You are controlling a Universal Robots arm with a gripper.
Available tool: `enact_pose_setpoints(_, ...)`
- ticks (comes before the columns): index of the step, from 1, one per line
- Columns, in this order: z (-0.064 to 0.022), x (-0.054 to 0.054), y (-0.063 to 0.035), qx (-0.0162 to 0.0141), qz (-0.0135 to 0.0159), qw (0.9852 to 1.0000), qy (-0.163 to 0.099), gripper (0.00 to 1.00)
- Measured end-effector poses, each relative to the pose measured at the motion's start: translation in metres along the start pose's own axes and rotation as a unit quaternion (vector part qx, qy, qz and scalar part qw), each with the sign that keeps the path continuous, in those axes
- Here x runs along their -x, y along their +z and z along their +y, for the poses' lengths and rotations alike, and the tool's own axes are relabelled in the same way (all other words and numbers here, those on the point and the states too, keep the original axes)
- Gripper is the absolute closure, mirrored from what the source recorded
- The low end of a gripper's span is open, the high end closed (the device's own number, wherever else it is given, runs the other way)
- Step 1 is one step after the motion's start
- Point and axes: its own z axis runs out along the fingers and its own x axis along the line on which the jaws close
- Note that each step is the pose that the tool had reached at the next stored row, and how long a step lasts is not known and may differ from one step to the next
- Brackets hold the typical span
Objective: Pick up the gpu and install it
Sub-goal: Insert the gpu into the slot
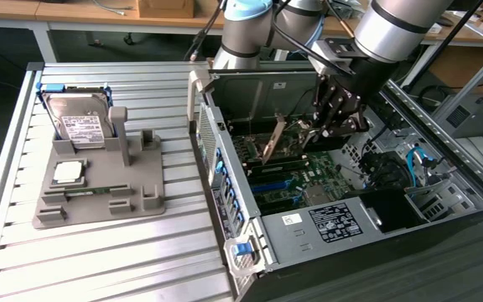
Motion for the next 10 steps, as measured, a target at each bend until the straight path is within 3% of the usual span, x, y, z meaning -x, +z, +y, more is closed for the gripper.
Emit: enact_pose_setpoints(10,0.0015,-0.0023,0.0058,0.0,0.0,1.0,0.0,0.73)
